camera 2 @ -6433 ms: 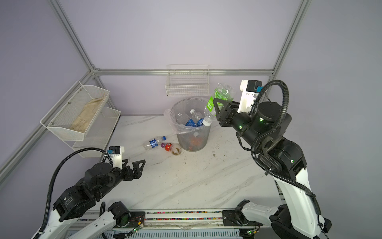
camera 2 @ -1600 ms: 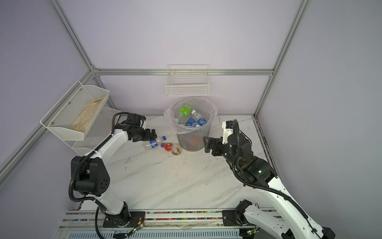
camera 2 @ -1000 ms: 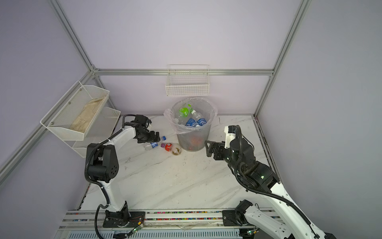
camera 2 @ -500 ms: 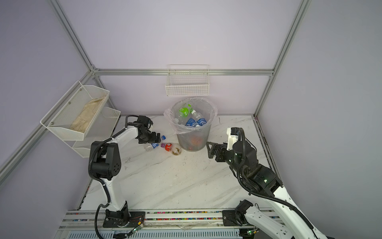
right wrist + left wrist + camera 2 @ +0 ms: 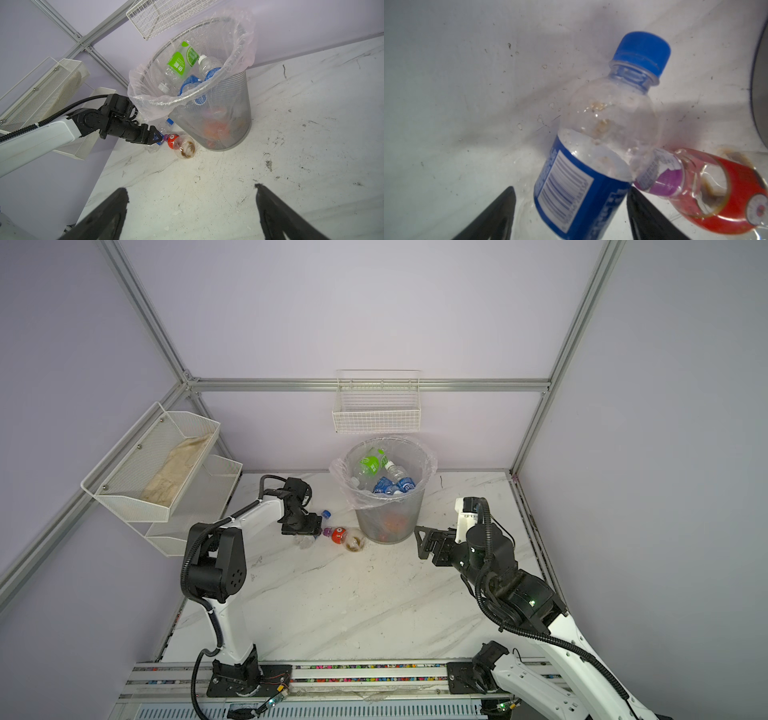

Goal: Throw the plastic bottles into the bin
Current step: 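Lower the left gripper and close it on the blue-labelled bottle, then lift the blue-labelled bottle upright and high with the left gripper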

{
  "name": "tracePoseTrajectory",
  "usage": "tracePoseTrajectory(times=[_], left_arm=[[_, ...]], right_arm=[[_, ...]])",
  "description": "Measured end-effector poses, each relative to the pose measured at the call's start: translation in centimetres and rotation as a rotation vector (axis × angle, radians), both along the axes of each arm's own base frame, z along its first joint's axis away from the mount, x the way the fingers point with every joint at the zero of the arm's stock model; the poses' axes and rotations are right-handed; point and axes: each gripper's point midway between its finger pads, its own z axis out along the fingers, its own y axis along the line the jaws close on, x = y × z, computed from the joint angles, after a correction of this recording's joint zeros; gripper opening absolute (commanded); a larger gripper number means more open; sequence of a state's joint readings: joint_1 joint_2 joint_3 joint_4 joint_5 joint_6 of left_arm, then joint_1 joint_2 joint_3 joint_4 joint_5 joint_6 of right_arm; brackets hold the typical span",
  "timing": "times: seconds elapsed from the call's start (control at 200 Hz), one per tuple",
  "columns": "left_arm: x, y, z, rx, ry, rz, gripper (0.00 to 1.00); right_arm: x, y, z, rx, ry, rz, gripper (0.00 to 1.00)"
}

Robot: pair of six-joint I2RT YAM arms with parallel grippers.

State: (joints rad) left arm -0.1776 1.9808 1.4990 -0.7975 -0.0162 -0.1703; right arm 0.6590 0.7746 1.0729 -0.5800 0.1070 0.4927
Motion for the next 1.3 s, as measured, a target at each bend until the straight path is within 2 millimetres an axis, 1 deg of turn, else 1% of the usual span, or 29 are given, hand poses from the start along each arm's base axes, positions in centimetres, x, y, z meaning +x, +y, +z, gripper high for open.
tracePoseTrajectory(times=[0.065,0.12,0.23,0.35,0.525,0.67,0.73,0.83,1.025,1.205,1.27,1.305], left_arm=[[-0.3,0.1,-0.3,0.003,0.013,0.001,0.60],[-0.5,0.2,-0.6,0.006,0.020,0.006,0.54],[-0.4,0.2,-0.6,0.010,0.014,0.002,0.48],[-0.4,0.3,-0.6,0.013,0.007,0.005,0.40],[-0.5,0.3,-0.4,0.015,-0.002,0.004,0.36],[-1.0,0.5,-0.2,0.025,0.010,0.007,0.35],[-1.2,0.6,0.3,0.025,0.007,0.008,0.35],[-1.2,0.6,2.0,0.016,-0.026,0.015,0.35],[-1.2,0.3,6.9,-0.026,-0.139,0.024,0.34],[-1.6,-0.2,11.0,-0.072,-0.223,0.016,0.33],[-1.4,-0.5,13.2,-0.099,-0.266,0.018,0.33],[-1.2,-0.7,14.9,-0.118,-0.303,0.020,0.33]], right_arm=[[-0.1,-0.1,0.1,0.003,-0.002,-0.001,0.97],[-0.2,-0.1,0.2,0.008,-0.005,-0.001,0.98],[-0.3,-0.2,0.4,0.016,-0.007,-0.003,0.97],[-0.3,-0.2,0.2,0.017,-0.002,-0.004,0.97],[-0.3,-0.2,0.0,0.018,0.001,-0.005,0.97],[-0.3,-0.2,0.0,0.021,0.003,-0.006,0.97],[-0.3,-0.2,0.0,0.021,0.003,-0.007,0.97],[-0.3,-0.2,0.1,0.022,0.002,-0.007,0.97],[-0.3,-0.2,0.1,0.025,0.002,-0.007,0.98],[-0.4,-0.3,0.2,0.028,-0.002,-0.008,0.97],[-0.4,-0.3,0.2,0.028,-0.002,-0.008,0.97],[-0.4,-0.3,0.2,0.028,-0.002,-0.008,0.97]])
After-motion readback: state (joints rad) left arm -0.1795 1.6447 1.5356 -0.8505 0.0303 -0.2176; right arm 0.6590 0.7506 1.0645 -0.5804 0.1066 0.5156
